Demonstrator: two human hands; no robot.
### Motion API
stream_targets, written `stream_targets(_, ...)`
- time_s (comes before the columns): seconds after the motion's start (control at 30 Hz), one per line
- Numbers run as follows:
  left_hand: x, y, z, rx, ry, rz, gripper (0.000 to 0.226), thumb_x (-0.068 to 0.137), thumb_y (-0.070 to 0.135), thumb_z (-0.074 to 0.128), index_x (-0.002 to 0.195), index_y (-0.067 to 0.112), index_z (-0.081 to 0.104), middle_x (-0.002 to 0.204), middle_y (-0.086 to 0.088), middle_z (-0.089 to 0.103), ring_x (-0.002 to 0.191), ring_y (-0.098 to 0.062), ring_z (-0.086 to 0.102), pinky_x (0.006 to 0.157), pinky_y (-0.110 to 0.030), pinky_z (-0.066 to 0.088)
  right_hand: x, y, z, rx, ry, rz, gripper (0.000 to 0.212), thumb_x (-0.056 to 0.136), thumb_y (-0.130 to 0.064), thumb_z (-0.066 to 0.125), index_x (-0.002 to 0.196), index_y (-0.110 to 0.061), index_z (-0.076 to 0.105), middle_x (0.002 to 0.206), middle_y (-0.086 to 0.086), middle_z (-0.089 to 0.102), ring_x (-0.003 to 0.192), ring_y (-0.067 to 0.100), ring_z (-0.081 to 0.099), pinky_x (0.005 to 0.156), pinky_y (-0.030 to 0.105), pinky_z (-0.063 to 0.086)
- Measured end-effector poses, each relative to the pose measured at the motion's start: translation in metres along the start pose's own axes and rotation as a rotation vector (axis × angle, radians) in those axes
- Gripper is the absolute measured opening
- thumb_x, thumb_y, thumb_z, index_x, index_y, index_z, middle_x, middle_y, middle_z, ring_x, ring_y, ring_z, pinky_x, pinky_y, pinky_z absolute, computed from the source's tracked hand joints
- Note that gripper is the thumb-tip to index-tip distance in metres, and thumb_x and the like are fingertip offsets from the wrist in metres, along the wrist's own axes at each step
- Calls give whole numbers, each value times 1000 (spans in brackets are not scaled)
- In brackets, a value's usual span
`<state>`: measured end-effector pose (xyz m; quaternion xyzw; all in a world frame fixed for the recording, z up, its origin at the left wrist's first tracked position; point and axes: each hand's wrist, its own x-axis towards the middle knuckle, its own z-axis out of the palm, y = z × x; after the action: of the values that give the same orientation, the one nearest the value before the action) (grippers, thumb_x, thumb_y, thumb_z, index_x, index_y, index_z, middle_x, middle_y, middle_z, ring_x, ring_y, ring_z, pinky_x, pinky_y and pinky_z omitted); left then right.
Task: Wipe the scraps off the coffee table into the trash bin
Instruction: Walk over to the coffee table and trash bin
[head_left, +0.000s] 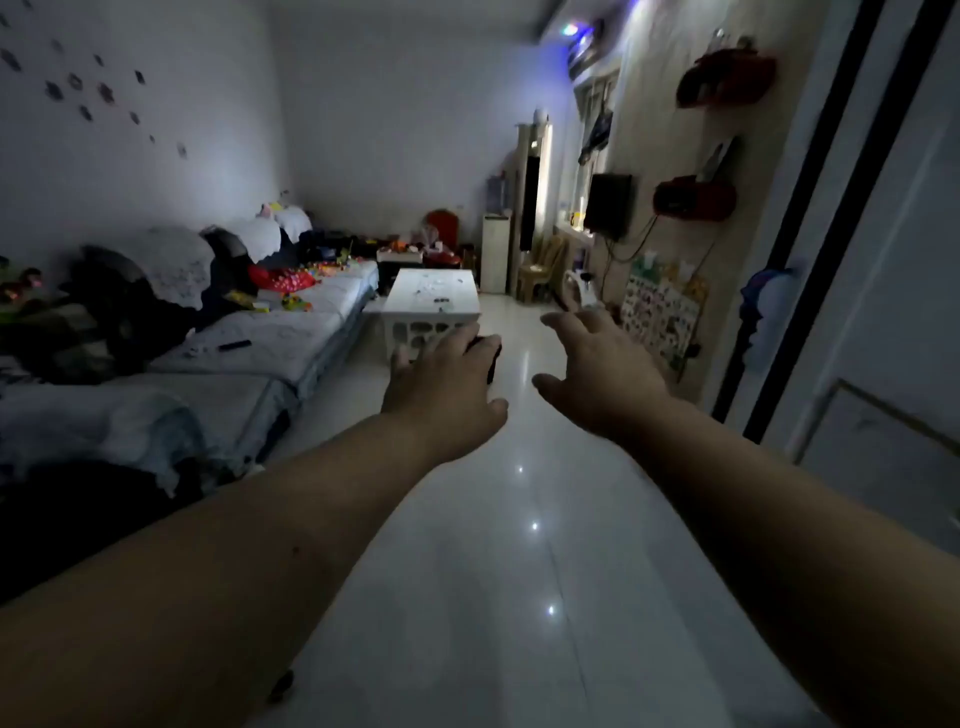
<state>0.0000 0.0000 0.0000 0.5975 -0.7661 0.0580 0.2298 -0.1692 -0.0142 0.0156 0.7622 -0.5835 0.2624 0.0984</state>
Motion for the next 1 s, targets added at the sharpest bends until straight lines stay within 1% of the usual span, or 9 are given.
stream_targets(0.1,1,-10,16,50,-67,-26,77,80,50,51,149,29,22,160,0,17,146,-25,18,113,-57,12,-2,1,24,-9,-66,22,71,77,-45,65,138,-32,30,142,7,40,116,27,52,84,38,48)
stream_targets(0.23,7,-25,51,45,-185,-66,78,80,52,51,149,29,22,161,-1,16,146,-26,18,113,-57,13,-7,18,64,-4,-160,27,71,79,-46,63,139,-29,31,143,8,39,119,28,50,90,42,48)
stream_targets(0.3,18,-29,72,66,-233,-70,78,81,52,50,149,26,23,161,-2,15,147,-25,15,113,-55,12,-4,33,83,3,-192,31,70,79,-45,63,139,-29,31,144,8,39,120,27,49,92,44,49)
stream_targets(0.47,61,-34,138,71,-355,-78,79,82,54,49,150,25,21,162,-2,12,148,-25,12,113,-54,14,22,81,138,-17,-296,35,69,78,-46,65,137,-30,33,144,7,39,118,27,52,89,41,49)
stream_targets(0.53,84,-32,164,70,-386,-87,78,83,54,49,150,26,20,162,-2,13,148,-25,12,113,-55,15,39,106,162,-17,-358,30,68,78,-47,64,136,-31,33,144,6,39,118,26,52,91,41,48)
stream_targets(0.6,111,-27,191,38,-392,-107,75,83,53,49,150,28,22,162,-2,15,148,-24,15,114,-54,15,61,133,185,5,-409,25,67,77,-48,65,135,-31,35,144,6,39,117,26,52,94,42,48)
stream_targets(0.73,159,-17,232,-40,-393,-162,71,84,50,50,148,31,26,160,-1,21,146,-23,22,113,-53,19,101,180,219,77,-493,83,65,77,-47,66,133,-30,39,143,6,39,117,25,53,94,43,48)
stream_targets(0.87,214,-20,257,-69,-391,-215,70,84,49,50,148,31,27,160,-1,23,145,-23,24,114,-51,20,151,219,246,92,-528,87,63,76,-48,65,132,-31,42,142,5,40,119,24,52,96,43,47)
stream_targets(1.0,278,-34,279,-71,-377,-200,69,84,48,50,147,31,28,160,-2,23,145,-25,23,115,-51,20,208,247,274,98,-537,84,62,77,-47,66,131,-30,43,143,6,40,119,25,52,96,43,47)
